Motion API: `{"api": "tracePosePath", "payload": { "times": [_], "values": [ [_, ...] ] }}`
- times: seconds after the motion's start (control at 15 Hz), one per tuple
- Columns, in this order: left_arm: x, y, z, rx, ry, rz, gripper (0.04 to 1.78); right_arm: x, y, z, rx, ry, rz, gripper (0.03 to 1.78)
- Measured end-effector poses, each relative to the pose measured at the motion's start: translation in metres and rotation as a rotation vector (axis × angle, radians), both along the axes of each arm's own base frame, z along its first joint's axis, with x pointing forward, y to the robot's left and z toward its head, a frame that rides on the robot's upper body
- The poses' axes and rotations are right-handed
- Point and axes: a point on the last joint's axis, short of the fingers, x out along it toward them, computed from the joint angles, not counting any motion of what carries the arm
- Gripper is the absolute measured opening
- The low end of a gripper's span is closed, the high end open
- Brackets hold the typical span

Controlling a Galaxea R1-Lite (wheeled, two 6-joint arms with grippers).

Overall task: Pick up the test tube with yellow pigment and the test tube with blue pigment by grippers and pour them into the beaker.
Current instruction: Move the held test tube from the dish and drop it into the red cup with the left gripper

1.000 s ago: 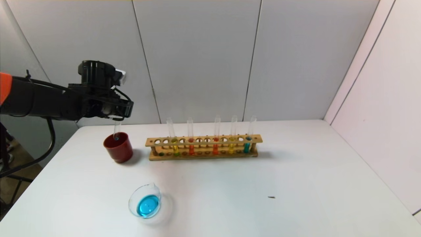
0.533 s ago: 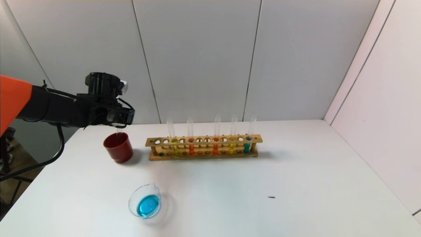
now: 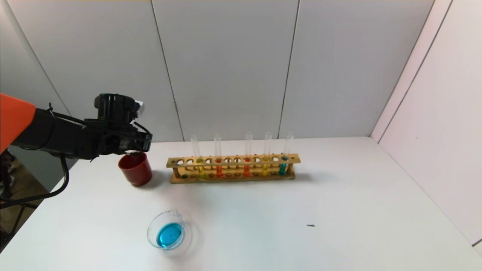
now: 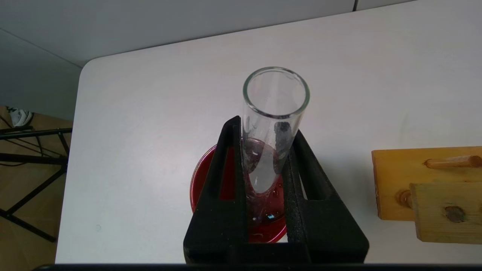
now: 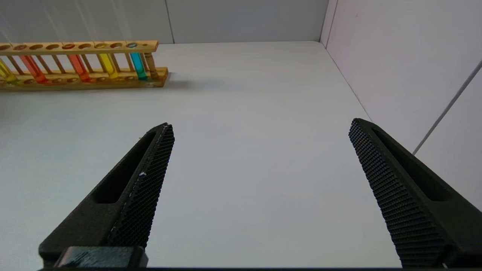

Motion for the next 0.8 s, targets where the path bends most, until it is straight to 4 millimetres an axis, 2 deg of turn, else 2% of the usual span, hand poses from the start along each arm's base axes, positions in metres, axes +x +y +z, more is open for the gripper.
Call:
{"api": "tracePosePath", "payload": {
  "times": [0.27, 0.4, 0.53, 0.8],
  "values": [
    [-0.007, 0.001, -0.007, 0.002, -0.003, 0.0, 0.33, 0.0, 0.0, 0.0, 0.0, 0.0, 0.0, 1.7],
    [-0.011, 0.002, -0.009, 0.011, -0.004, -0.004, 0.44, 0.0, 0.0, 0.0, 0.0, 0.0, 0.0, 1.7],
    [-0.013, 0.002, -0.008, 0.013, -0.022, -0.006, 0.64, 0.0, 0.0, 0.0, 0.0, 0.0, 0.0, 1.7],
    [-0.024, 0.002, -0.009, 0.011, -0.027, -0.004, 1.31, 0.0, 0.0, 0.0, 0.0, 0.0, 0.0, 1.7]
  ]
}}
